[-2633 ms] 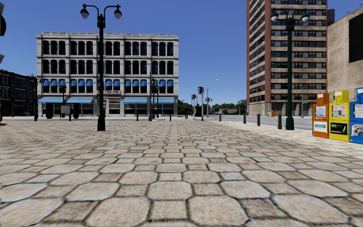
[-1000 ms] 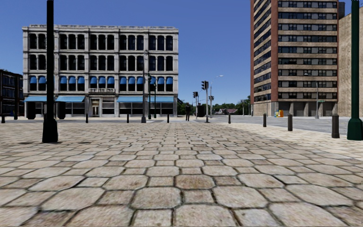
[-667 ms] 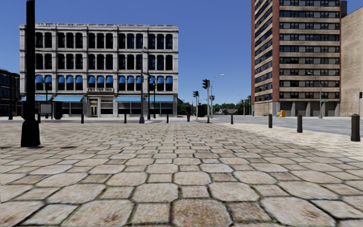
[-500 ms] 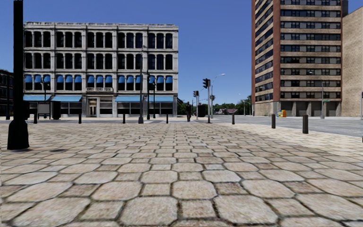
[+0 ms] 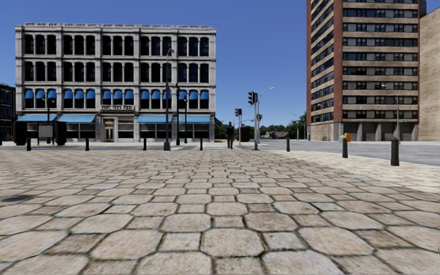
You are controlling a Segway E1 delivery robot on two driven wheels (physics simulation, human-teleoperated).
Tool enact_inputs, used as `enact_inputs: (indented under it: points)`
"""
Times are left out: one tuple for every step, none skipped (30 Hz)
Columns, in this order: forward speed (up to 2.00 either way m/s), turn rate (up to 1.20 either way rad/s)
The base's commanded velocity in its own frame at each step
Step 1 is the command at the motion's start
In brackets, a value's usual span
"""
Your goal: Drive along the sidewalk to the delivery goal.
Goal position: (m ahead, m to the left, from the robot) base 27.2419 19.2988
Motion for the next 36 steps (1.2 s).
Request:
enact_inputs:
  points:
    - [2.00,0.00]
    - [2.00,0.00]
    - [2.00,0.00]
    - [2.00,0.00]
    - [2.00,0.00]
    - [2.00,0.00]
    - [2.00,0.00]
    - [2.00,0.12]
    - [2.00,0.12]
    - [2.00,0.29]
    - [2.00,0.34]
    - [2.00,0.29]
    - [2.00,0.06]
    - [2.00,0.00]
    - [2.00,0.00]
    - [2.00,0.00]
    - [2.00,0.00]
    - [2.00,0.00]
    - [2.00,0.00]
    - [2.00,0.00]
    - [2.00,0.00]
    - [2.00,0.00]
    - [2.00,0.00]
    - [2.00,0.00]
    - [2.00,0.00]
    - [2.00,0.00]
    - [2.00,0.00]
    - [2.00,0.00]
    - [2.00,0.00]
    - [2.00,0.02]
    - [2.00,0.02]
    - [2.00,0.48]
    - [2.00,0.61]
    - [2.00,0.66]
    - [2.00,0.60]
    - [2.00,0.12]
